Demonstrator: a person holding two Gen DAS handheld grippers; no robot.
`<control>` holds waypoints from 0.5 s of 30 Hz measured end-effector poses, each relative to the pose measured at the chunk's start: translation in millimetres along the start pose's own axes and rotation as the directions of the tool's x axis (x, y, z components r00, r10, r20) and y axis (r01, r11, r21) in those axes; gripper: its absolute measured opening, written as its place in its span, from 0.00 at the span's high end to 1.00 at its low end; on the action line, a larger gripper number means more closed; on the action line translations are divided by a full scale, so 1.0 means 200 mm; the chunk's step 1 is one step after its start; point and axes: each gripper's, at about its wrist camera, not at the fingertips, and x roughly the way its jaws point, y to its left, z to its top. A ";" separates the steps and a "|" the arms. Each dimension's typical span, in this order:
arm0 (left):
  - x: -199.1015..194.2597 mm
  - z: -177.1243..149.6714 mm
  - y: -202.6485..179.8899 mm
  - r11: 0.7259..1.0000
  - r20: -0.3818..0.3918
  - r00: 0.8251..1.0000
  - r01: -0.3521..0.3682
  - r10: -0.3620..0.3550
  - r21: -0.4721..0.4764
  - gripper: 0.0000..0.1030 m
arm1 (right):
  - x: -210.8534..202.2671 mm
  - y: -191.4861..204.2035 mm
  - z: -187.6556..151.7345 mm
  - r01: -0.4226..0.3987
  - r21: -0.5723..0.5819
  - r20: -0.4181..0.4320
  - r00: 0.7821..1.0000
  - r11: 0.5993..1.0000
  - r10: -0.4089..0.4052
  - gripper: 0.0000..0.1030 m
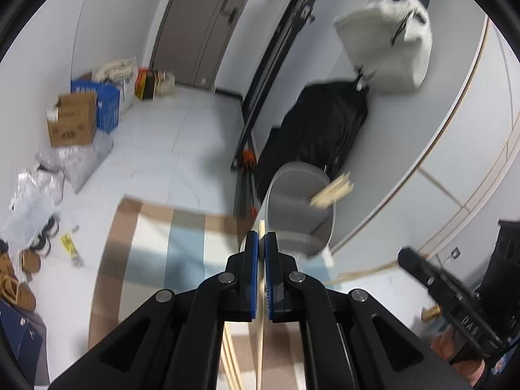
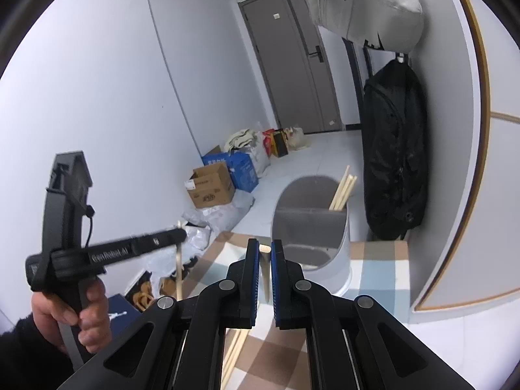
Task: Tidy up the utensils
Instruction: 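Raise both held chopsticks upright above the white holder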
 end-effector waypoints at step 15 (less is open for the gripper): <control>-0.05 0.48 -0.30 0.987 0.358 0.933 -0.031 -0.028 0.156 1.00 | -0.11 -0.02 0.58 0.003 -0.065 0.036 0.999 0.998 0.000 0.94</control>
